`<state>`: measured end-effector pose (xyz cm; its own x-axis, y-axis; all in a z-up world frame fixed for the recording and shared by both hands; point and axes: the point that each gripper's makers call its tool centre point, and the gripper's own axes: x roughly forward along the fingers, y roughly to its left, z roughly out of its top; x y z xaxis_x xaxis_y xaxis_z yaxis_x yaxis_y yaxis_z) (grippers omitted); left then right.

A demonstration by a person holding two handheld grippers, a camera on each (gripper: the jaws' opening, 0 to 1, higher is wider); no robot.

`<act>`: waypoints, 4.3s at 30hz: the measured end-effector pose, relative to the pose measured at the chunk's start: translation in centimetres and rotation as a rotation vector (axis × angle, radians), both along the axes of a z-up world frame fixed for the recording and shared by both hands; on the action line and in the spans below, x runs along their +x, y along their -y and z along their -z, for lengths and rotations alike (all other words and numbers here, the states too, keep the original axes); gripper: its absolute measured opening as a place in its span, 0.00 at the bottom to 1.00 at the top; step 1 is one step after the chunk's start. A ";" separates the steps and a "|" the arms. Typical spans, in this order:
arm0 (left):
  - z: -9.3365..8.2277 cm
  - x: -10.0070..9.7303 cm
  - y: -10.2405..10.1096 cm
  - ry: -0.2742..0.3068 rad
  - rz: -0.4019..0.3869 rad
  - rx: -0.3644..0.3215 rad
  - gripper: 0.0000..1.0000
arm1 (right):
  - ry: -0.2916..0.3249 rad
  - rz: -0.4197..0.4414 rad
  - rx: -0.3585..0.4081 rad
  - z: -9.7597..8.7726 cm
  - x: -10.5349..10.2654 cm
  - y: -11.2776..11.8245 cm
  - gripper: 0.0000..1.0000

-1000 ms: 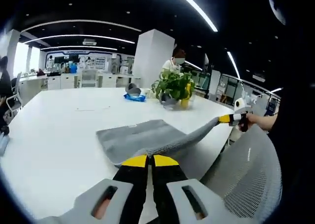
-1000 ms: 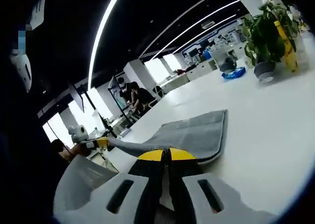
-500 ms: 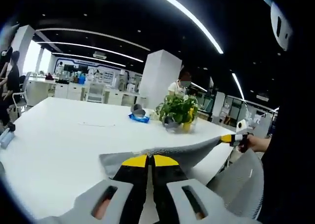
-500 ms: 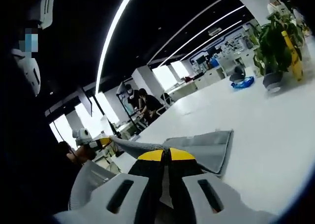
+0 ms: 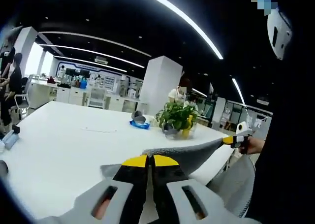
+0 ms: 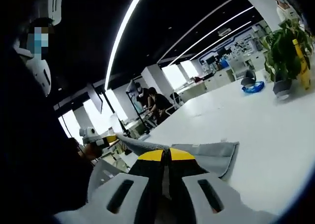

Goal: Fold the towel on the table until its edges align and the towel forms a compact rectangular stack.

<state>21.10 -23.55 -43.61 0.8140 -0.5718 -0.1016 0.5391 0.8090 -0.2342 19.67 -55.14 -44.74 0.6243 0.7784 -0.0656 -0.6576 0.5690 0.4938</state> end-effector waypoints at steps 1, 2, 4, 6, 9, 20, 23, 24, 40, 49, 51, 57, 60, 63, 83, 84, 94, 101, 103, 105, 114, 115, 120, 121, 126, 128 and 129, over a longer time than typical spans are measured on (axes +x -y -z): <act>-0.1 0.0 -0.1 0.013 -0.008 -0.004 0.02 | 0.002 -0.004 0.003 -0.1 0.0 -0.2 0.00; 0.0 0.0 -0.2 0.013 -0.010 -0.007 0.02 | 0.005 -0.005 0.004 0.1 0.1 -0.1 0.00; 0.2 0.2 -0.3 -0.001 -0.012 -0.024 0.02 | 0.005 -0.003 0.005 0.1 0.4 -0.4 0.00; 0.6 0.5 -0.3 -0.008 -0.019 -0.021 0.02 | -0.004 0.004 0.008 0.3 1.1 -0.5 0.00; 1.1 1.1 -0.4 -0.025 -0.022 -0.004 0.02 | -0.026 0.018 0.004 0.7 2.2 -0.6 0.00; 2.5 4.2 -0.3 -0.077 0.015 0.053 0.02 | -0.139 0.045 -0.039 3.2 6.5 -0.8 0.00; 2.8 5.4 -0.3 -0.087 0.035 0.066 0.02 | -0.164 0.042 -0.039 3.7 7.6 -0.7 0.00; 2.9 5.7 -0.2 -0.096 0.041 0.068 0.02 | -0.178 0.042 -0.028 3.9 8.0 -0.7 0.00; 7.2 11.6 0.2 -0.188 0.126 0.174 0.02 | -0.384 0.081 0.006 8.1 12.3 -0.6 0.00; 10.1 13.9 0.0 -0.252 0.131 0.188 0.02 | -0.403 0.132 -0.088 10.3 14.4 -0.2 0.00; 10.5 14.2 0.2 -0.260 0.132 0.182 0.02 | -0.401 0.160 -0.149 11.0 14.7 -0.1 0.00; 12.4 15.5 -0.2 -0.304 0.096 0.190 0.02 | -0.358 0.212 -0.192 11.6 16.6 -0.2 0.00; 13.2 16.1 -0.3 -0.322 0.087 0.199 0.02 | -0.374 0.206 -0.285 13.6 16.8 -0.1 0.00; 14.9 16.5 -0.5 -0.357 0.081 0.254 0.02 | -0.380 0.211 -0.311 15.1 17.2 -0.2 0.00; 14.7 16.5 0.1 -0.310 0.034 0.304 0.17 | -0.338 0.301 -0.413 16.9 17.3 1.7 0.07; 14.4 16.4 0.5 -0.303 0.038 0.307 0.18 | -0.338 0.301 -0.402 16.8 16.9 1.6 0.06; 13.2 14.5 7.6 -0.231 0.186 0.359 0.18 | -0.381 0.345 -0.298 17.0 14.7 0.9 0.00; 14.5 12.4 11.7 -0.236 0.284 0.449 0.17 | -0.321 0.270 -0.299 15.9 15.0 -0.8 0.00; 14.6 11.9 12.5 -0.249 0.310 0.431 0.17 | -0.309 0.252 -0.328 15.9 15.0 -1.0 0.00; 14.8 10.5 13.8 -0.272 0.399 0.397 0.17 | -0.271 0.214 -0.411 15.9 14.9 -1.2 0.00; 16.3 9.2 16.2 -0.338 0.429 0.400 0.12 | -0.242 0.060 -0.475 16.8 13.5 -4.6 0.00; 16.3 9.0 16.7 -0.337 0.437 0.404 0.12 | -0.242 0.044 -0.478 17.0 13.3 -4.9 0.00; 17.7 7.2 19.6 -0.331 0.583 0.487 0.12 | -0.223 -0.040 -0.504 17.4 12.4 -6.7 0.00; 18.0 7.1 19.8 -0.334 0.582 0.481 0.12 | -0.217 -0.059 -0.515 17.5 12.2 -6.9 0.00; 19.9 4.5 19.4 -0.420 0.648 0.462 0.13 | -0.189 -0.124 -0.557 17.8 11.4 -7.6 0.00; 20.7 4.0 18.6 -0.418 0.696 0.575 0.13 | -0.175 -0.159 -0.555 17.8 11.2 -8.0 0.00; 20.8 4.3 18.7 -0.366 0.687 0.598 0.13 | -0.165 -0.170 -0.564 17.8 11.2 -8.1 0.00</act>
